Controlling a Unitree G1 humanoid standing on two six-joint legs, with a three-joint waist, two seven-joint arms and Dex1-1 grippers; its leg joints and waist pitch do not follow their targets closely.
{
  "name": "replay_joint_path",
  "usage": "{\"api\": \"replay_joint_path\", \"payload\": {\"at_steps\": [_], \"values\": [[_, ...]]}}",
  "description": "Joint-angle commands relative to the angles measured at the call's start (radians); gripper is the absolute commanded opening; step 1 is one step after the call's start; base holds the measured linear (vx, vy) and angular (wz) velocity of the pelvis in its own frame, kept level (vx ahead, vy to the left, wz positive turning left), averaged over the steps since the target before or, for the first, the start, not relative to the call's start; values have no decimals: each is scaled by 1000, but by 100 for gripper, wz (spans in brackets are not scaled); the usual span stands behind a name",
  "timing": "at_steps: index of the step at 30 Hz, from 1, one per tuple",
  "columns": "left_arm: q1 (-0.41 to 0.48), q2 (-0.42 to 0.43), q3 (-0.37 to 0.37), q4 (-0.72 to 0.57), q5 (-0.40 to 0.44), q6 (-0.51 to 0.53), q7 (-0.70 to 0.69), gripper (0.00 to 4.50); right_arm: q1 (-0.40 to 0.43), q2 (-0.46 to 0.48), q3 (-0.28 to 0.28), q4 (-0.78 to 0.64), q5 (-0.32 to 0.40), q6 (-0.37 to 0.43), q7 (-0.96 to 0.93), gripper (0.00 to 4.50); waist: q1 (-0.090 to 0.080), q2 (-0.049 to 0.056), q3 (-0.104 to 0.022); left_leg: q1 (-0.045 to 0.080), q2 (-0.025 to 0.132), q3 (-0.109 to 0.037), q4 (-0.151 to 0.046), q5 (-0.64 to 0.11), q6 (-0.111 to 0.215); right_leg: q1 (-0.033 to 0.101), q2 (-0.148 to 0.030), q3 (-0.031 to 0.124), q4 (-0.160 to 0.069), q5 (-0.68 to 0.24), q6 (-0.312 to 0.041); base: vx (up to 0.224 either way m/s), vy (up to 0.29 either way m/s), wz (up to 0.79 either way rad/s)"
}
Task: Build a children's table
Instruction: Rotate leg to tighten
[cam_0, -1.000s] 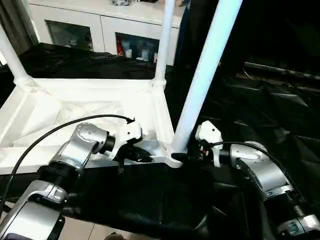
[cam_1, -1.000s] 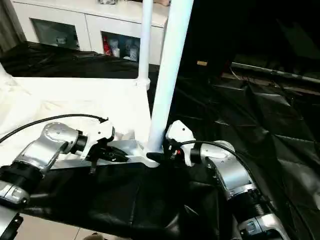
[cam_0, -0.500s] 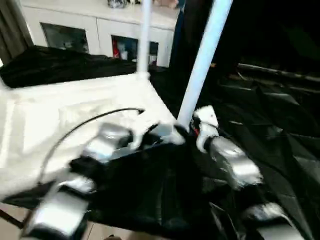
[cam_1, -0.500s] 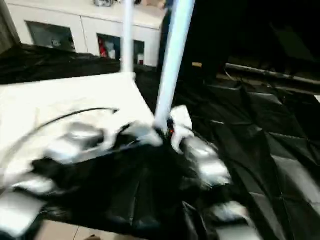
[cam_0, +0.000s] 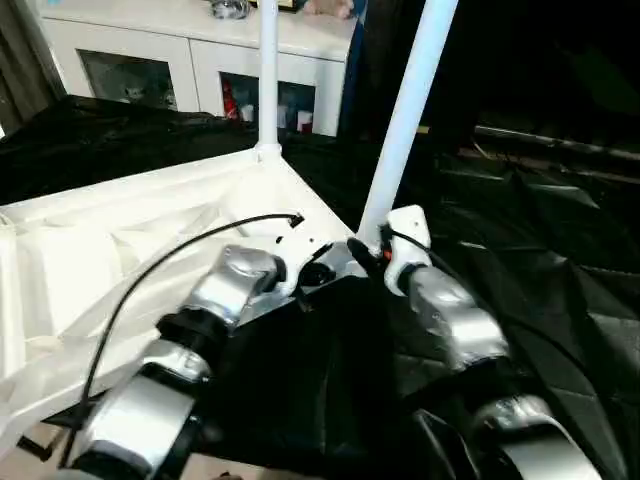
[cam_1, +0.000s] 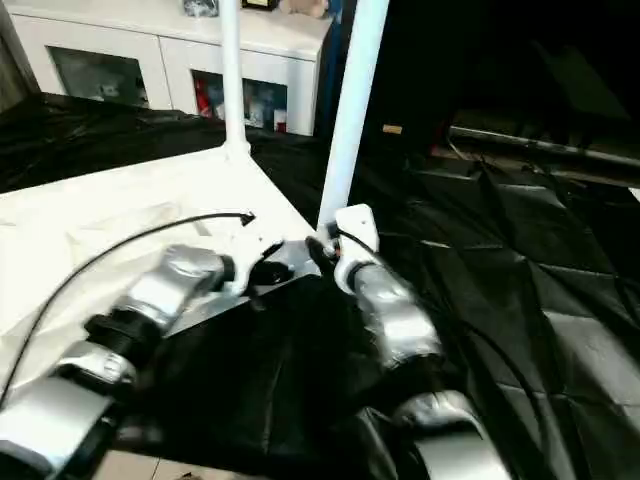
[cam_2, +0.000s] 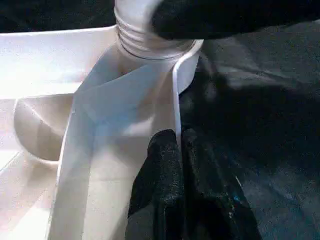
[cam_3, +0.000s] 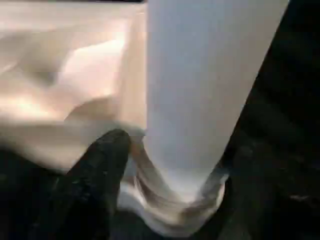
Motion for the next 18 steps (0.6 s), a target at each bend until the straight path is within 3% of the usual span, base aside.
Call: {"api": "replay_joint_path", "payload": {"at_steps": [1, 3, 6, 9, 11, 14, 17, 18], "values": [[28, 19, -50, -15, 11, -28, -85, 0, 44, -30, 100, -67, 26, 32, 156, 339, 4, 11, -44, 2, 29, -6, -78, -255, 11, 30, -61, 39, -87, -218, -158, 57, -20, 1], [58, 76, -63, -42, 2, -80, -187, 0, 88, -120, 108, -151, 53, 31, 273, 339, 9, 12, -48, 3, 29, -4, -73, -214, 16, 37, -61, 39, -82, -155, -171, 61, -21, 0], [82, 116, -66, -79, -23, -112, -284, 0, 116, -182, 106, -208, 71, 31, 370, 339, 8, 14, -51, -1, 28, -1, -68, -154, 30, 41, -57, 36, -66, -34, -206, 62, -14, -1], [111, 167, -73, -151, -72, -102, -419, 0, 141, -250, 120, -294, 116, 88, 485, 339, 5, 18, -53, 1, 29, -2, -64, -121, 38, 47, -54, 34, -54, 52, -239, 21, 5, -1], [118, 181, -75, -172, -84, -102, -452, 0, 144, -270, 132, -311, 120, 94, 511, 339, 1, 20, -53, 2, 28, 0, -62, -105, 45, 43, -52, 33, -50, 91, -256, 0, 0, 0], [123, 193, -70, -189, -94, -106, -478, 0, 145, -291, 149, -324, 123, 102, 538, 339, -1, 19, -53, 5, 27, 3, -59, -105, 52, 44, -53, 34, -48, 104, -274, 0, 0, 0], [129, 209, -64, -220, -107, -105, -507, 0, 144, -321, 182, -328, 103, 101, 588, 339, 3, 13, -50, 6, 30, 5, -60, -124, 52, 44, -55, 34, -52, 54, -272, 0, 0, 0], [129, 211, -64, -224, -108, -105, -510, 0, 142, -317, 183, -327, 101, 103, 589, 339, 4, 16, -49, 7, 31, 5, -61, -135, 48, 42, -58, 35, -53, 28, -268, 0, 0, 0]]}}
